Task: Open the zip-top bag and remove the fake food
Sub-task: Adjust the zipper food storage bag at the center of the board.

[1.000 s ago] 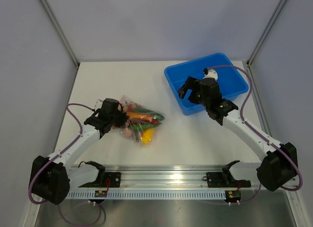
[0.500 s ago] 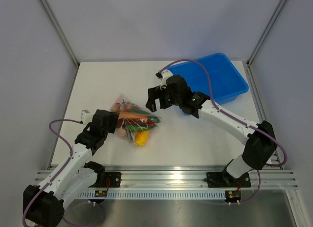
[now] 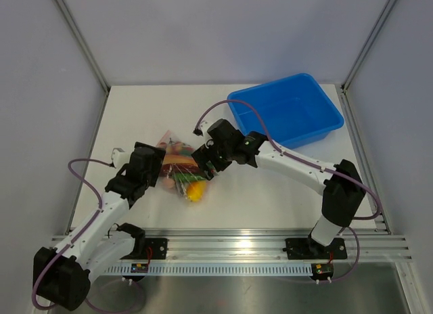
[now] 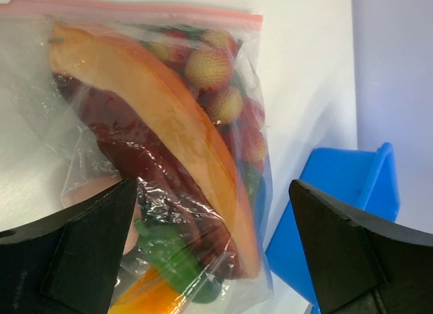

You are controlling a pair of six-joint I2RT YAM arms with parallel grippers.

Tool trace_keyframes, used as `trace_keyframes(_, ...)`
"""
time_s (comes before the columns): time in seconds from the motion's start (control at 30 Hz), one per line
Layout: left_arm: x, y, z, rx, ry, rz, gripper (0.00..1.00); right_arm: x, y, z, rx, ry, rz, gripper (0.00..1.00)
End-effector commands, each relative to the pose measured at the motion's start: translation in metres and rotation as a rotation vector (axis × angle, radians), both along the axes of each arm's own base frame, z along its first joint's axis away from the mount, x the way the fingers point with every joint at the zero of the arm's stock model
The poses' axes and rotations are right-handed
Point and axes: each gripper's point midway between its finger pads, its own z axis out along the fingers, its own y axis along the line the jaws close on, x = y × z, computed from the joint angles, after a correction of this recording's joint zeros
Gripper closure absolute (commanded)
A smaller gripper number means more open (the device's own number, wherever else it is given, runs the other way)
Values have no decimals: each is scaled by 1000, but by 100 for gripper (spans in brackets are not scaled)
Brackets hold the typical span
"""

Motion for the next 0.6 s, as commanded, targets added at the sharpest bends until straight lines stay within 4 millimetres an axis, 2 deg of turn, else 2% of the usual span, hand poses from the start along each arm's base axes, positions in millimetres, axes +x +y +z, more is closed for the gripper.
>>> trace_keyframes(0.0,9,2,13,18,-14,-5,1,8,-7,-10,-92,-8,-9,1)
trace_keyframes(0.03,9,2,11,18,-6,-4,1,14,-9,-20,-129,-10,-29,1)
trace_keyframes(0.2,8,5,9,16,1,0,1,34,-13,-37,-204,-47,-113,2)
trace_keyframes(0.27,8,5,11,14,-6,0,1,44,-13,-43,-224,-70,-142,15)
trace_keyframes(0.33,8,5,12,16,-8,0,1,53,-12,-49,-244,-89,-177,21)
trace_keyframes(0.43,7,6,11,18,-4,3,1,65,-10,-49,-246,-130,-219,45)
trace_keyframes(0.47,7,6,12,18,-8,4,1,72,-7,-45,-230,-153,-235,66)
trace_keyframes(0.53,7,6,11,16,-7,6,1,80,-9,-40,-225,-193,-276,76)
trace_keyframes(0.57,7,7,10,15,-5,7,1,87,-7,-35,-206,-221,-296,85)
